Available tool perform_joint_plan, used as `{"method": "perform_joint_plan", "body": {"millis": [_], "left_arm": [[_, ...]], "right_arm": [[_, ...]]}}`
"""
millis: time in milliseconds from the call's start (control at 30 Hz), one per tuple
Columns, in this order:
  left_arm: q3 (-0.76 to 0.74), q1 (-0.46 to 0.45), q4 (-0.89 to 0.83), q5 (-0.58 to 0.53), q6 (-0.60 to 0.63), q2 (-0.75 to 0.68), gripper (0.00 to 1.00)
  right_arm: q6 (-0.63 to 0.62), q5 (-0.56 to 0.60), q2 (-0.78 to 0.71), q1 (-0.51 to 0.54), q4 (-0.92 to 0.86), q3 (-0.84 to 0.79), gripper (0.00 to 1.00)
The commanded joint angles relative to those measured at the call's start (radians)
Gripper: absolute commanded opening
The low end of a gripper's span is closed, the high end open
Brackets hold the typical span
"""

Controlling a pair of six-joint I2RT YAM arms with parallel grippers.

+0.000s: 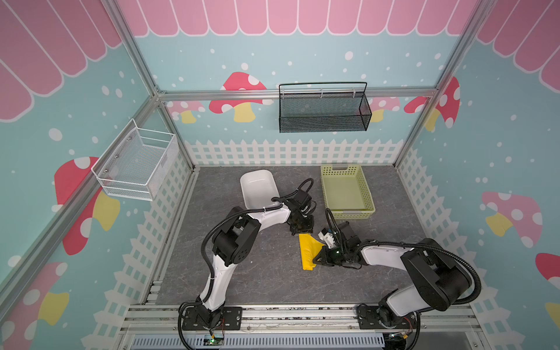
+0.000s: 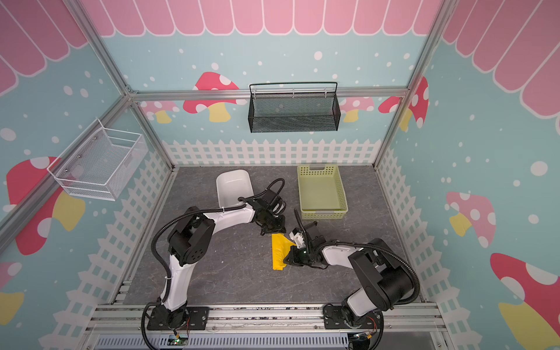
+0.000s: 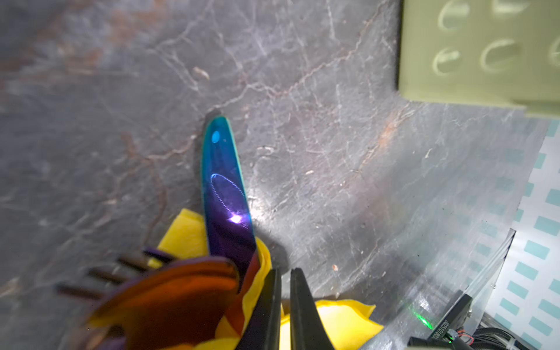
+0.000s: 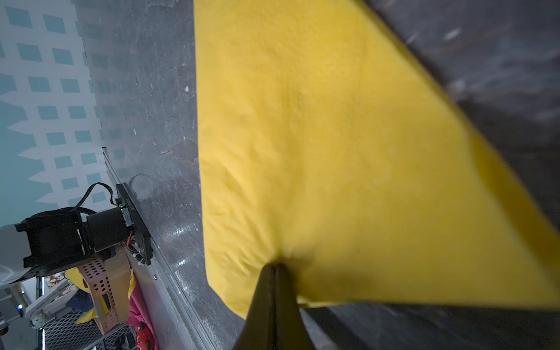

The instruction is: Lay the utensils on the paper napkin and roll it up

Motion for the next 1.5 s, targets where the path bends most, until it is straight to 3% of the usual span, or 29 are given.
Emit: {"method": "perform_joint_plan", "body": {"millis": [0,833,1267,1467], "left_arm": [[-0.056,0.008,-0.077,-0.081,0.027,-0.004,0.13],[-0.270,0.052,-0.035,-0.114,-0.008,-0.120,0.11],[-0.212,0.057,-0.039,-0.058,-0.013,-0.249,0.12],[-0.252,0.025,-0.063,-0.027,-0.004,-0.330,0.12]], "right_arm": [[0.019,0.069,0.020,0.014,-0.107,-0.056,0.04],[0.063,0.129,-0.001,0.040,-0.144,-0.104,0.03],[0.050,0.121,0.014,0.043,-0.140,-0.094,0.03],[0.050,0.117,0.015,0.042,-0.136,-0.093,0.03]]}}
